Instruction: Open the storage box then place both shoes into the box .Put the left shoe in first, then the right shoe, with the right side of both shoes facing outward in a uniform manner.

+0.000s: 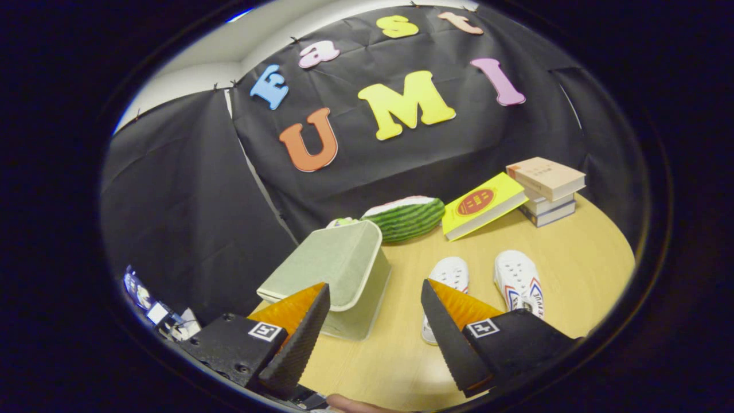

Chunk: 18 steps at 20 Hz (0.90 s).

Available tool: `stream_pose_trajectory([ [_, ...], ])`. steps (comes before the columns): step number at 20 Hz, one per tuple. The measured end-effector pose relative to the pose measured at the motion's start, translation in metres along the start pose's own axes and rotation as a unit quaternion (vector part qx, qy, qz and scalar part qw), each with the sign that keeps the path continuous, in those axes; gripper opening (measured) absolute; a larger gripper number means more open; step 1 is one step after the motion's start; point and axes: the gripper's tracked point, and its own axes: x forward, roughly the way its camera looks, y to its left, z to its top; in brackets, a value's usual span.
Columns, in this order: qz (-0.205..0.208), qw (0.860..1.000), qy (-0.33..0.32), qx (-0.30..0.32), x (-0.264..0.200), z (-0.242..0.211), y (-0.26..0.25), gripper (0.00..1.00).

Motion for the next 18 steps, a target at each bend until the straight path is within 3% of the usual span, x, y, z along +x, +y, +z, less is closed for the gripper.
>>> stream_pose_trajectory([
  [3, 0.053, 0.995, 0.067, 0.047, 0.023, -0.006, -0.006, 1.00],
  [6, 0.103, 0.978, 0.131, 0.129, 0.056, -0.013, -0.012, 1.00],
  [12, 0.203, 0.920, 0.237, 0.236, 0.124, -0.017, -0.004, 0.98],
  [16, 0.245, 0.896, 0.262, 0.263, 0.173, -0.011, 0.005, 0.98],
  [18, 0.286, 0.868, 0.284, 0.289, 0.181, -0.005, 0.022, 0.98],
])
